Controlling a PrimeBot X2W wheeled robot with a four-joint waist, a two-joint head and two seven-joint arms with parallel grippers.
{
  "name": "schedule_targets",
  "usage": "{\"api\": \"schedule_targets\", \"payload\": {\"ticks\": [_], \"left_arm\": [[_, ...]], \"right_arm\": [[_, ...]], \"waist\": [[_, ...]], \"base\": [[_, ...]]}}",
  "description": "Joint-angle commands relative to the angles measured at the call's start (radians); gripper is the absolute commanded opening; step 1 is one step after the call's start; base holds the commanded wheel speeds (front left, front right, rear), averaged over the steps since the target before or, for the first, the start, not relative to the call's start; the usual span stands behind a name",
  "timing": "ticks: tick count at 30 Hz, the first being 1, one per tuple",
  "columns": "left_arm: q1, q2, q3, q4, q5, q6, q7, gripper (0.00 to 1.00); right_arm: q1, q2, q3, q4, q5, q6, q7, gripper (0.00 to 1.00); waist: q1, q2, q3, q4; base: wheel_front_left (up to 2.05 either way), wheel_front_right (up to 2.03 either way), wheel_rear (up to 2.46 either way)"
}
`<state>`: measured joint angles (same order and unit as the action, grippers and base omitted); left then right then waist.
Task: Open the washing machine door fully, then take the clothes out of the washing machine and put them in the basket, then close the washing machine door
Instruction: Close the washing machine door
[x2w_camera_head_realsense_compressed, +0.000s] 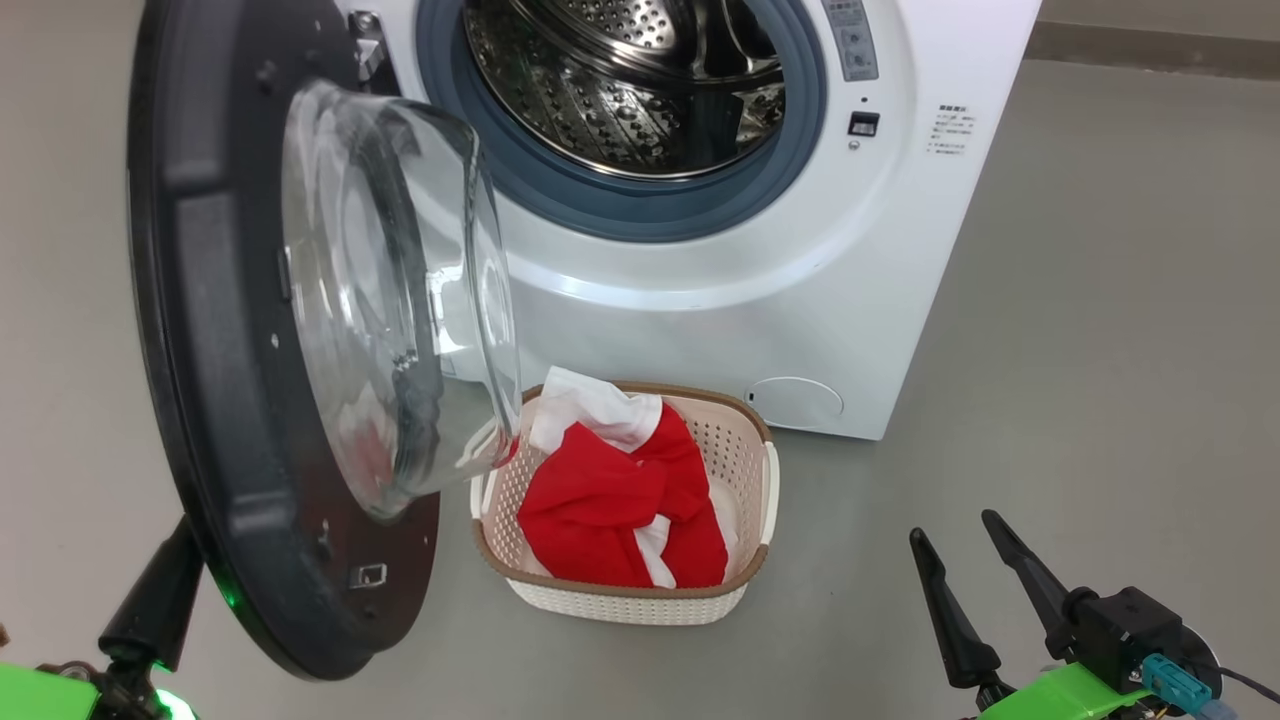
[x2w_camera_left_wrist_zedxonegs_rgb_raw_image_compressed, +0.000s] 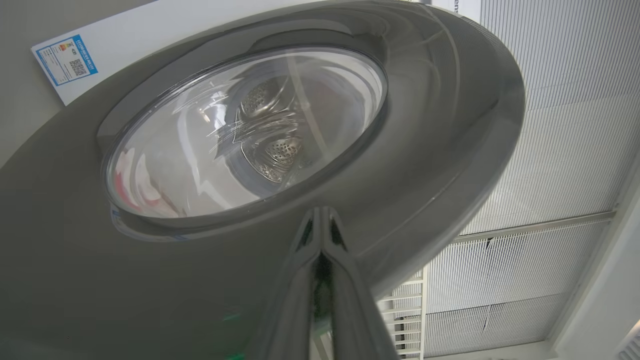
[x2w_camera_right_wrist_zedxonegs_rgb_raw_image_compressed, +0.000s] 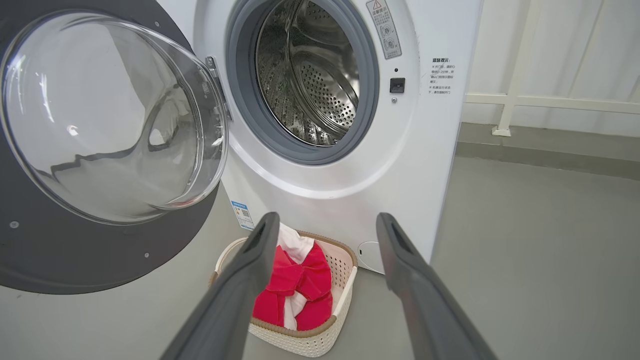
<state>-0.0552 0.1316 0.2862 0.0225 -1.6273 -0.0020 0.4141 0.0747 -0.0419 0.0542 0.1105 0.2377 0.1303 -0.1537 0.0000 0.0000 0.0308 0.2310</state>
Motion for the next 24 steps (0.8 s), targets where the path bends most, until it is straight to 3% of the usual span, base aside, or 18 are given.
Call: {"api": "schedule_targets", "payload": {"ticks": [1, 16, 24], "left_arm": [[-0.007, 0.017, 0.026, -0.034, -0.009, -0.015, 0.015, 0.0], [0.016, -0.004, -0.027, -0.089, -0.027, -0.045, 0.076, 0.0], [0.005, -0.02, -0.063, -0.101, -0.025, -0.063, 0.092, 0.0]], "right_arm": [[-0.042, -0.008, 0.023, -0.029, -0.005, 0.0, -0.002, 1.0], [-0.069, -0.008, 0.029, -0.029, -0.004, 0.0, -0.005, 1.0], [-0.089, -0.008, 0.032, -0.023, 0.0, 0.0, -0.014, 1.0]], "waist": [[0.0, 0.0, 0.007, -0.008], [0.0, 0.0, 0.046, -0.063], [0.0, 0.0, 0.076, -0.132]], "base": [[0.0, 0.0, 0.0], [0.0, 0.0, 0.0], [0.0, 0.0, 0.0]]}}
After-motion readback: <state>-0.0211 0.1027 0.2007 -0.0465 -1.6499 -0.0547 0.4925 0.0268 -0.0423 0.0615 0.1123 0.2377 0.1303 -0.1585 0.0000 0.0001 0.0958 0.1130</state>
